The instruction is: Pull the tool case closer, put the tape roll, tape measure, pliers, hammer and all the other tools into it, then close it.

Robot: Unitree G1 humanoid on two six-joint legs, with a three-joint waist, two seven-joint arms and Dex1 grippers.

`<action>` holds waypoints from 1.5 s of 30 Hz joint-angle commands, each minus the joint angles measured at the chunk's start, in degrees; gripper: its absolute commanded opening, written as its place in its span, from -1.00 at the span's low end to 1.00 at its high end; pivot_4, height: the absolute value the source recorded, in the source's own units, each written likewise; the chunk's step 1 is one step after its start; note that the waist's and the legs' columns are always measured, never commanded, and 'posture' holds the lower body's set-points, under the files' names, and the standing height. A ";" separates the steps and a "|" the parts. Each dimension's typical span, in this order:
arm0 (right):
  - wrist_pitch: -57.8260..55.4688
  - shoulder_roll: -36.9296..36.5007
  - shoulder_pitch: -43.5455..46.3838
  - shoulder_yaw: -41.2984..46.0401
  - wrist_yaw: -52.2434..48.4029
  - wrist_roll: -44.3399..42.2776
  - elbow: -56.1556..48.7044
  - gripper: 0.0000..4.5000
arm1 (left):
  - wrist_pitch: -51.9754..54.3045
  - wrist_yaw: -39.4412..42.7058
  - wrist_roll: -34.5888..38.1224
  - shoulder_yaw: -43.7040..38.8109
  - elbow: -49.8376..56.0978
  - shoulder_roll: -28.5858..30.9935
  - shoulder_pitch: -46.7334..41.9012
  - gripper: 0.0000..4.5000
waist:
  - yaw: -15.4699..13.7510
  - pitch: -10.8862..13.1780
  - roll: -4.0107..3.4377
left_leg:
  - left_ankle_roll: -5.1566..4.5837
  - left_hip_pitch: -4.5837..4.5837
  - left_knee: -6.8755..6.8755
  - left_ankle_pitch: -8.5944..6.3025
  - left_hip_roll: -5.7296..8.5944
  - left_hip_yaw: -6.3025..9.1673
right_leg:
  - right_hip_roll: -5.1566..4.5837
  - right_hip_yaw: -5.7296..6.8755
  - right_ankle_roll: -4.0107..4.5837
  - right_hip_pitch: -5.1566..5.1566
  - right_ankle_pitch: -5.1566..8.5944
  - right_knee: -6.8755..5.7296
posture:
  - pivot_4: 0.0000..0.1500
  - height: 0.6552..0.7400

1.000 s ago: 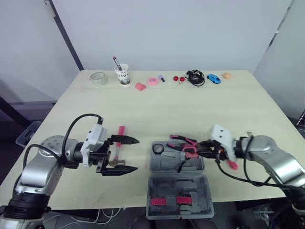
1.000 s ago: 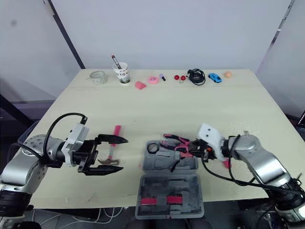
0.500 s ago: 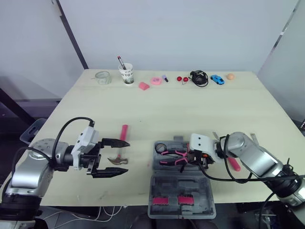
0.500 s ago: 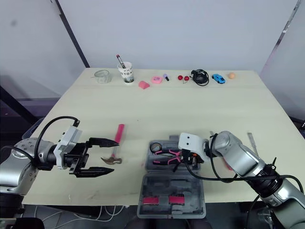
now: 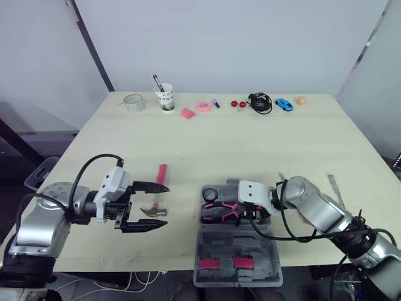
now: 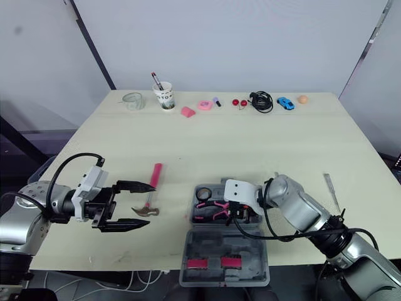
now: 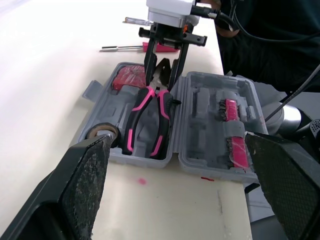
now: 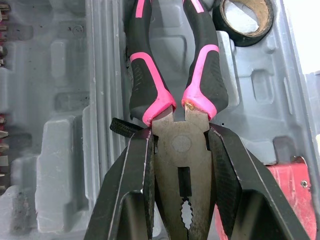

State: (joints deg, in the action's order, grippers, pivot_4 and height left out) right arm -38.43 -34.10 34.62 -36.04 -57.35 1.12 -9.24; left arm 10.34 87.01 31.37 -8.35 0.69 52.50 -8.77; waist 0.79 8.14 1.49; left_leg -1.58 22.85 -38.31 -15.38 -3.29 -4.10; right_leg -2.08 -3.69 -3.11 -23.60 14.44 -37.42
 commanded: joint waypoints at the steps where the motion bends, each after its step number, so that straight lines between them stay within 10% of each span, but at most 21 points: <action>1: 1.35 0.55 -0.50 1.07 0.07 0.51 0.08 -0.57 | -0.76 0.08 -0.22 0.32 0.88 -0.46 -0.99 1.00 | 0.03 -0.01 0.01 | 0.00 -0.03 0.00 0.00 0.00 0.00 | 0.00 0.00 0.00 0.00 0.00 -0.05 | 1.00 1.00; 5: 2.87 0.40 -1.19 1.40 0.02 1.20 0.83 -0.57 | -0.84 0.07 -0.55 0.74 0.59 -0.96 -1.67 1.00 | 0.03 -0.01 0.02 | 0.00 -0.07 -0.01 0.00 0.00 0.01 | 0.01 0.00 0.00 -0.02 0.00 -0.18 | 1.00 1.00; 11: 3.53 -1.18 -2.08 3.99 -0.79 0.48 -0.56 0.62 | -1.40 -0.28 -0.91 1.39 0.67 -1.78 -1.54 1.00 | -0.01 -0.01 0.03 | 0.00 -0.06 -0.03 0.00 0.00 0.01 | 0.02 -0.01 0.00 -0.03 0.00 -0.20 | 1.00 1.00; 20: 11.58 5.18 -7.23 15.02 -0.58 -10.21 0.61 0.62 | -1.88 -0.59 -0.94 1.63 0.88 -2.26 -0.78 1.00 | 0.03 -0.02 0.07 | 0.00 -0.07 -0.03 0.00 0.00 0.03 | 0.03 -0.01 -0.01 -0.02 0.00 -0.22 | 1.00 1.00; 24: 17.96 8.45 -9.79 15.86 -0.39 -11.15 4.74 0.25 | -1.84 -0.80 -1.03 1.91 1.05 -2.54 -1.00 1.00 | -0.04 -0.06 0.16 | 0.00 -0.07 -0.03 0.00 0.00 0.04 | 0.03 -0.01 -0.02 -0.01 0.00 -0.21 | 1.00 1.00; 30: 23.52 10.07 -11.54 15.54 -0.80 -10.16 10.38 -0.99 | -1.77 -0.88 -1.02 1.98 1.34 -2.49 -1.07 1.00 | 0.00 -0.05 0.15 | 0.00 -0.06 -0.04 0.00 0.00 0.02 | 0.03 -0.02 -0.01 -0.01 0.00 -0.22 | 1.00 1.00; 45: 21.47 9.35 -14.13 10.88 -2.70 -4.51 24.06 -0.99 | -1.85 -0.78 -1.66 2.22 1.42 -2.97 -1.27 1.00 | 0.01 -0.14 0.22 | 0.00 -0.21 -0.04 0.00 -0.01 0.02 | 0.04 -0.03 0.00 0.09 0.01 -0.25 | 1.00 1.00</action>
State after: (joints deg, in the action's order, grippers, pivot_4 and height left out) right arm -13.78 -22.47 22.05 -21.97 -59.25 -7.25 10.95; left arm 9.17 85.96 29.42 -6.03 0.87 49.36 -9.74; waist 0.79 8.00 1.70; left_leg -1.58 22.64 -38.34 -15.38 -3.30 -4.08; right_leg -2.04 -3.72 -3.10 -23.51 14.45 -37.67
